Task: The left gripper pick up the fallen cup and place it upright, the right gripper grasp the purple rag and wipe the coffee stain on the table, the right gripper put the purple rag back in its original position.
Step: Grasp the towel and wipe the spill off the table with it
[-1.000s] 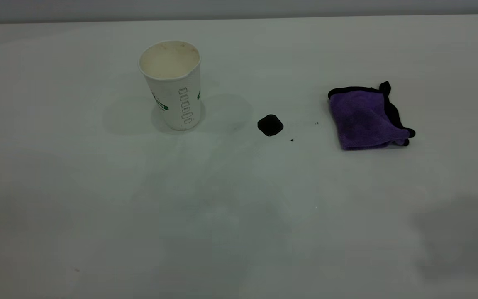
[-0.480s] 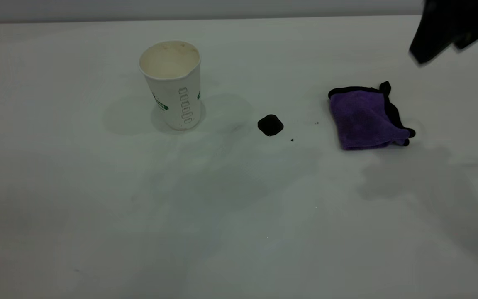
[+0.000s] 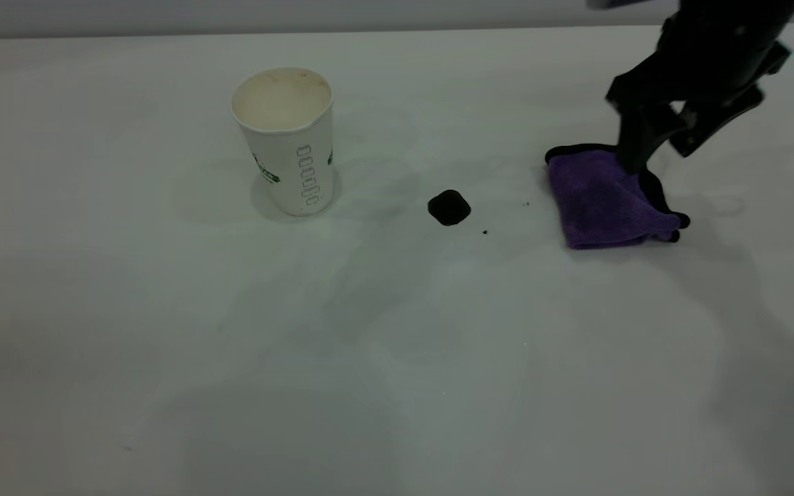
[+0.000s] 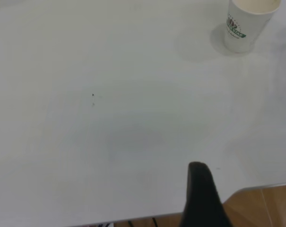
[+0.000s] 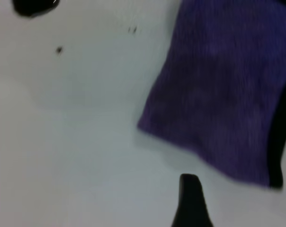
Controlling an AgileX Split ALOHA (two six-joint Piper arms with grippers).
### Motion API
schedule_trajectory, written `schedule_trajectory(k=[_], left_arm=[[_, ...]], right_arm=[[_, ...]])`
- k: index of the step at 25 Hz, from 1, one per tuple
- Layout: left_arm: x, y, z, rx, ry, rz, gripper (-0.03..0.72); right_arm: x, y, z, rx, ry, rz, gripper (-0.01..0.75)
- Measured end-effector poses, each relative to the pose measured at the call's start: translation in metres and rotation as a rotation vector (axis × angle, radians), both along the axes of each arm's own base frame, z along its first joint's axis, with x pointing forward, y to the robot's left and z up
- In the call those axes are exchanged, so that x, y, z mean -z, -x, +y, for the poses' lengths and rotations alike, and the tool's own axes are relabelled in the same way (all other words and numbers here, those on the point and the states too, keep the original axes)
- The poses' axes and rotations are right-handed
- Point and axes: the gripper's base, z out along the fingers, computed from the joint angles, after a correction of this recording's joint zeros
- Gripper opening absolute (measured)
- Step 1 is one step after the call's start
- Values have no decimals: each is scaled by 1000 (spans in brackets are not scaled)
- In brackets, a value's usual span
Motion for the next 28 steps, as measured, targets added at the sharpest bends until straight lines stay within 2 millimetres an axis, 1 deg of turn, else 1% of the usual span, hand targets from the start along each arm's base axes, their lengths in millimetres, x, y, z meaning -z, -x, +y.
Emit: schedule_trajectory(k=[2,4,8,13,16,17,18,19,20,22,23,24,25,28], left_arm=[[0,0,0,0,0,0,519],[0,0,0,0,0,0,519],[0,0,0,0,0,0,519],[0,0,0,0,0,0,519],[0,0,0,0,0,0,519],[0,0,0,0,0,0,519],[0,0,0,0,0,0,519],[0,0,0,0,0,0,519],[0,0,0,0,0,0,519],[0,0,0,0,0,0,519],[0,0,0,0,0,0,519],[0,0,0,0,0,0,519],[0,0,0,0,0,0,519],[0,0,0,0,0,0,519]], right_arm=[[12,-9,2,-6,7,4,591],[27,-15,3,-8,12,19,592],[49,-24,6,-1,11,43,592],[67,-27,7,1,16,58,592],[75,-29,6,7,16,41,561],[75,-30,7,8,16,36,532],[76,-30,8,9,16,27,487],[77,-30,9,4,18,23,423],[77,-30,11,-2,18,13,356],[77,-30,18,-21,18,-7,169],[77,-30,22,-34,17,-17,108],[77,-30,27,-46,16,-34,71],[77,-30,31,-61,15,-53,59],[77,-31,46,-99,11,-100,56]])
